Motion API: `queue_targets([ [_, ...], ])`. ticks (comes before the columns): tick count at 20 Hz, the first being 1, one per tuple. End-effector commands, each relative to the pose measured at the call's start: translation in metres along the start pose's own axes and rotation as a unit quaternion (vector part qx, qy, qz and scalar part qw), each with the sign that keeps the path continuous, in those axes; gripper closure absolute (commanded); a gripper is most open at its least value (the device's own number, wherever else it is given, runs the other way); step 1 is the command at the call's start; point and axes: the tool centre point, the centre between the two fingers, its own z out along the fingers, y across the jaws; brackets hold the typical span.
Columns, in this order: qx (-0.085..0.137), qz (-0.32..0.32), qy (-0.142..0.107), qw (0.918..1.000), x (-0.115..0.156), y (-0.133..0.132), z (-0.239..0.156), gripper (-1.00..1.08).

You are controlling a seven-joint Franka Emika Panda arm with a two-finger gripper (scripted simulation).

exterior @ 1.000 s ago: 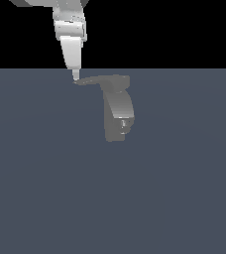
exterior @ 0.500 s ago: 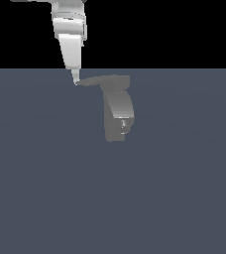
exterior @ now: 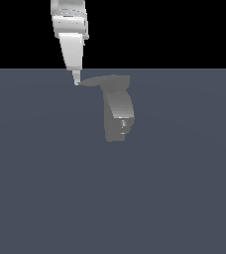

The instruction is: Turn on the faucet by rotating a designated handle.

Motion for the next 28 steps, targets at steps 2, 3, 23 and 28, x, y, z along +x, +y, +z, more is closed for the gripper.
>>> queue_targets([
  [2,-0.001,0.004,0.001,1.0000,0.012,0.011,0.000,1.08],
  [3,-0.001,0.004,0.001,1.0000,0.015,0.013,0.000,1.08],
  [23,-0.002,0.005,0.000,1.0000,0.060,0.068,0.000,1.08],
  [28,-0.002,0.005,0.000,1.0000,0.069,0.079,0.000,1.08],
])
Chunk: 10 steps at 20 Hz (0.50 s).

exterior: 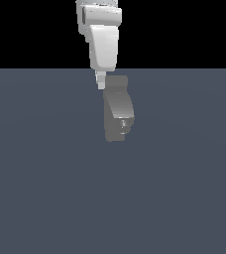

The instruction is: Turn on the faucet by rotating a designated handle.

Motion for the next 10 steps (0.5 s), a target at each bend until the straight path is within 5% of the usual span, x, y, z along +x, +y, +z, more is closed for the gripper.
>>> queue_targets([
  [1,0.000,0.000,0.000,1.0000,0.000,0.000,0.000,1.08],
  [10,0.000,0.002,0.000,1.0000,0.050,0.004,0.000,1.08],
])
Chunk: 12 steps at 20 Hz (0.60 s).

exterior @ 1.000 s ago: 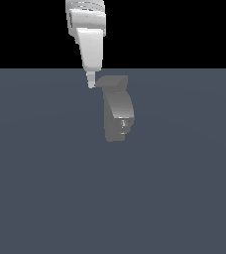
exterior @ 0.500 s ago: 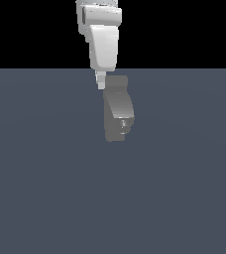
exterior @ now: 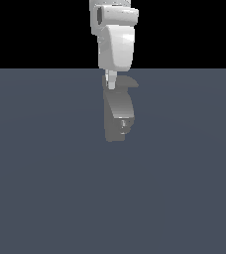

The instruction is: Turn on the faucet by rotating a designated handle.

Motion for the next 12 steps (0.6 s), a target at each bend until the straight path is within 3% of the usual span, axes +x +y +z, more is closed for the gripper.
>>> queue_targets([
  [1,0.003,0.013,0.002,0.9999,0.028,0.002,0.000,1.08],
  [12,0.003,0.016,0.002,0.9999,0.078,0.007,0.000,1.08],
])
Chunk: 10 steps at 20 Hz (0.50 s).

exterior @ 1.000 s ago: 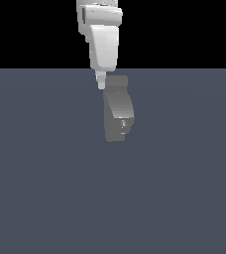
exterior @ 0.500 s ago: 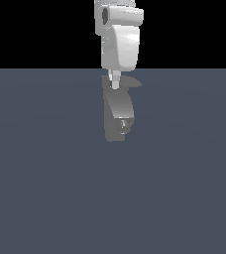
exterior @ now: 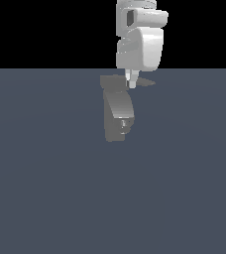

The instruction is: Turn on the faucet by rotating a designated handle.

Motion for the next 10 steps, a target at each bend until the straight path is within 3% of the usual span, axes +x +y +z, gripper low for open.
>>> queue_targets([
  [1,0.000,0.014,0.001,0.9999,0.025,0.006,0.000,1.08],
  [4,0.000,0.014,0.001,0.9999,0.033,0.006,0.000,1.08],
  [5,0.001,0.000,0.000,1.0000,0.015,0.000,0.000,1.08],
  [10,0.001,0.002,0.000,1.0000,0.024,-0.006,0.000,1.08],
])
